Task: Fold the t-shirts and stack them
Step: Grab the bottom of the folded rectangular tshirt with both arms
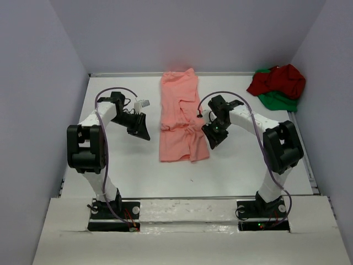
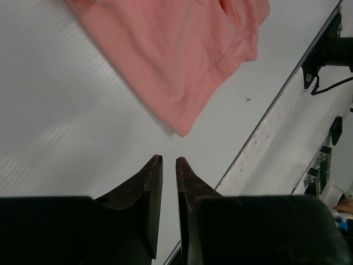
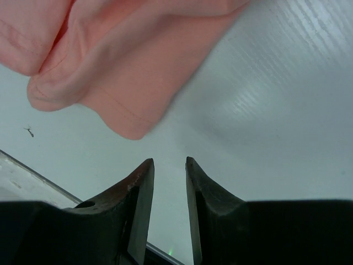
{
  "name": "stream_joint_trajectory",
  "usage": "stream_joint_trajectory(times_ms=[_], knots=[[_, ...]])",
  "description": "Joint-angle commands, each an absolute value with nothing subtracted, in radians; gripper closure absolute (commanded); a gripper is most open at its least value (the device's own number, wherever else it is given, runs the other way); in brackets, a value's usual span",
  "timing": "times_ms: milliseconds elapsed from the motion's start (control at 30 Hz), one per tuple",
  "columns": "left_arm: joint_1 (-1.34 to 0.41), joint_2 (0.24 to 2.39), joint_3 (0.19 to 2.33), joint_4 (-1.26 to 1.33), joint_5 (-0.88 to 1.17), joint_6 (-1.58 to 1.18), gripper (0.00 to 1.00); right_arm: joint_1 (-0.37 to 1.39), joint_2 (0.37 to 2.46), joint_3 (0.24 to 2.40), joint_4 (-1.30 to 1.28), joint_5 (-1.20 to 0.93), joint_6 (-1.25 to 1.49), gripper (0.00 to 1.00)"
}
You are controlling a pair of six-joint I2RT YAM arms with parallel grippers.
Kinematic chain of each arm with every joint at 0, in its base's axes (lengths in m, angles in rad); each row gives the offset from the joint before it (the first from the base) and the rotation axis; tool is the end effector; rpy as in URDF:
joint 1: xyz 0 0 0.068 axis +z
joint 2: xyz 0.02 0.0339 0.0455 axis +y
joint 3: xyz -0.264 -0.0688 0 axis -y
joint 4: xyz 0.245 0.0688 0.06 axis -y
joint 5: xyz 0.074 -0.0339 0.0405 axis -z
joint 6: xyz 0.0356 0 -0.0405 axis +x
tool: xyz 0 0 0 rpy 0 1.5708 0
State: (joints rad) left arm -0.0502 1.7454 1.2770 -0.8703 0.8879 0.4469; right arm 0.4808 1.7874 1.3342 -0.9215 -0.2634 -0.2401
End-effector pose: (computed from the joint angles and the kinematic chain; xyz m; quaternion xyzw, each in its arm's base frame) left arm 0.3319 -0.0443 0.2225 0.2689 0.8572 -0.3977 0.1866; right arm 0.3011 0.1675 0.2117 -0.3600 0.9186 0.1414 0.0806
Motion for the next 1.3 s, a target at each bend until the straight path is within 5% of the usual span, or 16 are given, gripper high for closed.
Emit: stream_joint_trajectory(times_ms=[0, 767, 833, 867, 933, 1267], knots=[[-0.051, 1.779, 1.267, -0.874, 0.957, 0.437, 0.74, 0.471, 1.850, 1.371, -0.908, -0.406, -0.216, 0.63], [-0.069, 1.887, 1.186, -0.779, 0.945, 0.374, 0.81, 0.462, 1.968, 1.367, -0.933, -0.508, -0.245, 0.54], [-0.077, 1.894, 1.187, -0.781, 0.948, 0.376, 0.81, 0.462, 1.968, 1.359, -0.933, -0.515, -0.244, 0.63], [-0.086, 1.896, 1.184, -0.779, 0.946, 0.376, 0.81, 0.462, 1.971, 1.356, -0.931, -0.518, -0.247, 0.84], [-0.094, 1.891, 1.180, -0.773, 0.945, 0.373, 0.81, 0.462, 1.979, 1.347, -0.928, -0.514, -0.252, 1.00], [-0.130, 1.921, 1.146, -0.739, 0.943, 0.371, 0.82, 0.443, 1.994, 1.344, -0.930, -0.506, -0.253, 1.00]])
